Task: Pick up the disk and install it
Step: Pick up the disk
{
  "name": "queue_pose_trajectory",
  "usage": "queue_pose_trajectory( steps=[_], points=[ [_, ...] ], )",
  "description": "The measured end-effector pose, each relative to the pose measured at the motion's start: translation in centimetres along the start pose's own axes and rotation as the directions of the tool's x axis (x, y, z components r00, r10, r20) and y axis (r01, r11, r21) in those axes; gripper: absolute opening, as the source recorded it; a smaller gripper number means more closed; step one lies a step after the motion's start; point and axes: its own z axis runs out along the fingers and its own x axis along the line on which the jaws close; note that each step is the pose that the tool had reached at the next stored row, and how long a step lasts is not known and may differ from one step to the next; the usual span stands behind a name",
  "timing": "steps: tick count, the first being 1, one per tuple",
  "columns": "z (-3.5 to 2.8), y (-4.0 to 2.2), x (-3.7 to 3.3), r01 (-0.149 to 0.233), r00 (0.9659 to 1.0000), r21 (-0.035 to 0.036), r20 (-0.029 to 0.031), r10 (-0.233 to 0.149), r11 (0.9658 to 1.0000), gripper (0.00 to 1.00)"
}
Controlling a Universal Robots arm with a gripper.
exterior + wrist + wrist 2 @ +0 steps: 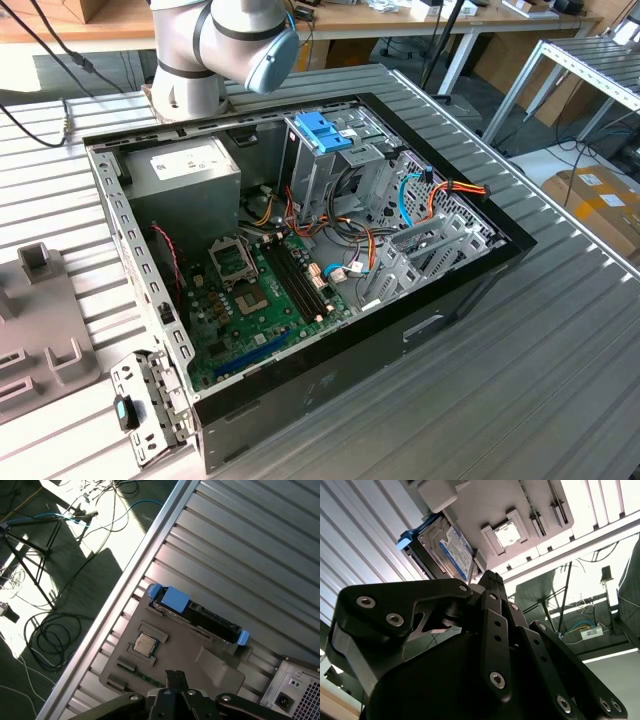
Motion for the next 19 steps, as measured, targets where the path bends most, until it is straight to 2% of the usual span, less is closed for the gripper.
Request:
queue_pose_trajectory(
  steps=[19],
  points=[
    [0.00,0.00,0.00,0.046,0.9989,-0.0012,-0.0020,-0.046,0.9989,0.11]
  ],
)
